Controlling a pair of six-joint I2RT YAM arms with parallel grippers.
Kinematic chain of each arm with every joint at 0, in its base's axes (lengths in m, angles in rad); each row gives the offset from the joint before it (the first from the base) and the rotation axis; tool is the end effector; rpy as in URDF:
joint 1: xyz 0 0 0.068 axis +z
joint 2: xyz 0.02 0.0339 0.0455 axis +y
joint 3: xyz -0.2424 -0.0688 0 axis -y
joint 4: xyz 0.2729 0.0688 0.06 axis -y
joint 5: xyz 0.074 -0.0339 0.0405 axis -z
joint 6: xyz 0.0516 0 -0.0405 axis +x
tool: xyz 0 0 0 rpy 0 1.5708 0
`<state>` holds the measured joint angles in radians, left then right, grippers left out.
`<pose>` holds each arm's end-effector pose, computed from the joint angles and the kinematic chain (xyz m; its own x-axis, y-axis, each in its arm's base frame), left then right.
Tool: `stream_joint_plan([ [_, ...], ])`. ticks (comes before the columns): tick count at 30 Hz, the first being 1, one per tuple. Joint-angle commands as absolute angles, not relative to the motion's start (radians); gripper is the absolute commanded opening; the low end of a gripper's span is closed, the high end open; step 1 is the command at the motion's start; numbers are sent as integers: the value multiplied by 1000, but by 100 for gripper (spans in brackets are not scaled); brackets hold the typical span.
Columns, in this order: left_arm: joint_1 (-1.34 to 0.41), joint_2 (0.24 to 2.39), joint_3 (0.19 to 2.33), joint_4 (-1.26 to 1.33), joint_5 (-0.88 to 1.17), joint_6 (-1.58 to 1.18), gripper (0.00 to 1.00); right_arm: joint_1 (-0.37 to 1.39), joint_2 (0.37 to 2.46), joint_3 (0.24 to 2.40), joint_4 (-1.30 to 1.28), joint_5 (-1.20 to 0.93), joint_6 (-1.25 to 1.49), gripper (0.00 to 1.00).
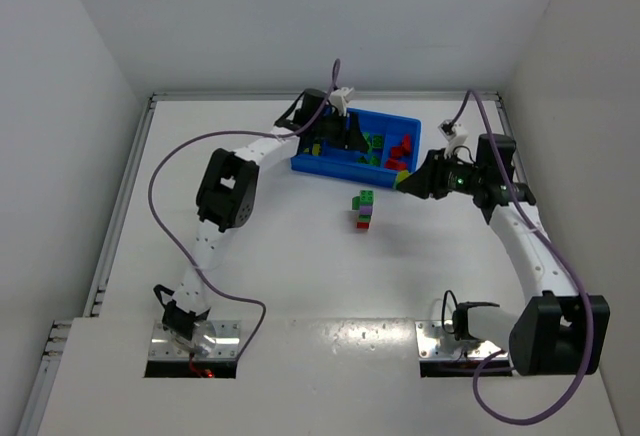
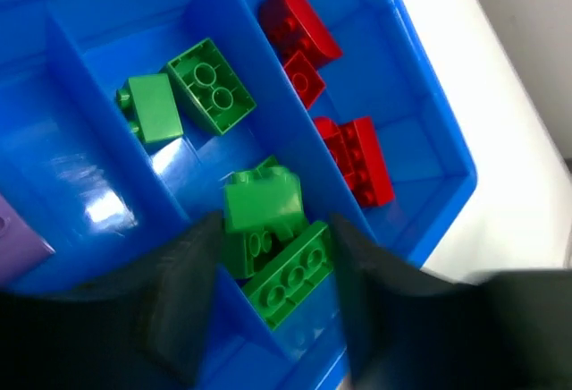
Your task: Sort the legos into containers by color
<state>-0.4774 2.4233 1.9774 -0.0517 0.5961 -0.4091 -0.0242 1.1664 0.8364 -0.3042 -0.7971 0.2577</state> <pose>0.4993 -0.2909 0.1538 -0.7145 -0.0010 -0.6996 0.5822 0.5536 -0.5954 0.2917 0.0299 0.2395 -0.7153 0.1955 -0.6709 -0.3897 0.6853 0.6152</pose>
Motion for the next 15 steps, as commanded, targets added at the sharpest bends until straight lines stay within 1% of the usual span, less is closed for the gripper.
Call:
stream_joint_plan([
  [1, -491, 2413, 2037, -34, 583, -396, 62, -32, 1184, 893, -281, -845, 261, 0],
  [4, -480, 2376, 2010, -3, 635, -396, 66, -32, 1210, 902, -272, -887, 240, 2],
  [7, -468, 2318, 1973, 75, 751, -434, 69, -23, 1233, 902, -272, -929, 193, 3],
  [8, -437, 2303, 1938, 110, 890, -464, 69, -23, 1233, 911, -272, -960, 183, 3],
  [10, -413, 2267, 1872, 352, 1084, -568, 69, -23, 1253, 923, -282, -991, 157, 3],
  [11, -400, 2220, 1799, 447, 1206, -697, 69, -11, 1253, 923, -296, -1015, 111, 3],
  [12, -400, 2195, 1777, 515, 1254, -719, 69, -11, 1268, 951, -314, -1028, 79, 3],
  [14, -400, 2146, 1750, 455, 1323, -666, 69, -11, 1296, 962, -354, -1086, 26, 3],
  [15, -400, 2096, 1741, 282, 1374, -603, 69, -11, 1308, 986, -354, -1107, 26, 3],
])
